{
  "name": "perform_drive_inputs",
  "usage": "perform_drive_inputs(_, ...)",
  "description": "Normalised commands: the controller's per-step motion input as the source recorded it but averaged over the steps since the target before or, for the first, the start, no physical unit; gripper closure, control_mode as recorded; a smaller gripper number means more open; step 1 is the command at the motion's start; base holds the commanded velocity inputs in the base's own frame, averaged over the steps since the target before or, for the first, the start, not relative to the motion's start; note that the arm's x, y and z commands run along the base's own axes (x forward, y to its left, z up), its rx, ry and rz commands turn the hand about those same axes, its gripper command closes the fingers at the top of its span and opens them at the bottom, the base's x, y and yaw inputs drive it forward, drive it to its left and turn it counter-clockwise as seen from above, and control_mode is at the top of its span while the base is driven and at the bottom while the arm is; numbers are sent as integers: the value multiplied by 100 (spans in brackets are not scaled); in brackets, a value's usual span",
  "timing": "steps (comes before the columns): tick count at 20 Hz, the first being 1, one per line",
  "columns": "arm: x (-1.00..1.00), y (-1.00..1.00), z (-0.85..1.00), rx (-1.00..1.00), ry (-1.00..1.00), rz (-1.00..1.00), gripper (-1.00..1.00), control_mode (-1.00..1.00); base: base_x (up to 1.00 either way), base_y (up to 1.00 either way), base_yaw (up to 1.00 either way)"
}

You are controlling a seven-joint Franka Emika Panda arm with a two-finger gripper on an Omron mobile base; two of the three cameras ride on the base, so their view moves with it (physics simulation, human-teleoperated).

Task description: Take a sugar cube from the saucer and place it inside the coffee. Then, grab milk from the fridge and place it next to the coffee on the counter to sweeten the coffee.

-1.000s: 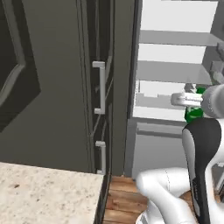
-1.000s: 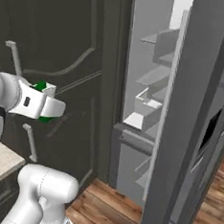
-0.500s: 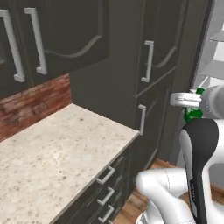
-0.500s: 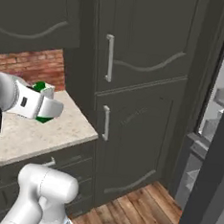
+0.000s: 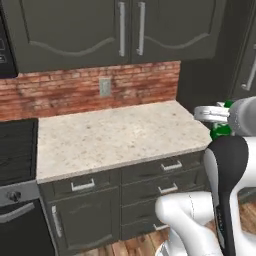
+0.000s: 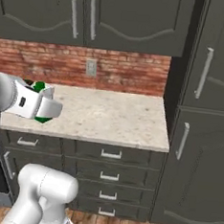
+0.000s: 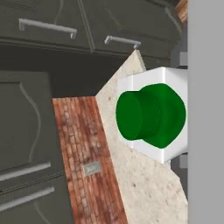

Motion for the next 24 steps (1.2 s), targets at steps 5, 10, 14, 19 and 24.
perform_drive_inputs(5,0,0,0,0,0,0,100,100,-52,1,100)
perform_drive_inputs(10,0,0,0,0,0,0,100,100,-36,22,98)
perform_drive_inputs(14,0,0,0,0,0,0,100,100,-5,38,92)
perform_drive_inputs(19,0,0,0,0,0,0,100,100,30,15,79)
perform_drive_inputs(24,0,0,0,0,0,0,100,100,71,5,66)
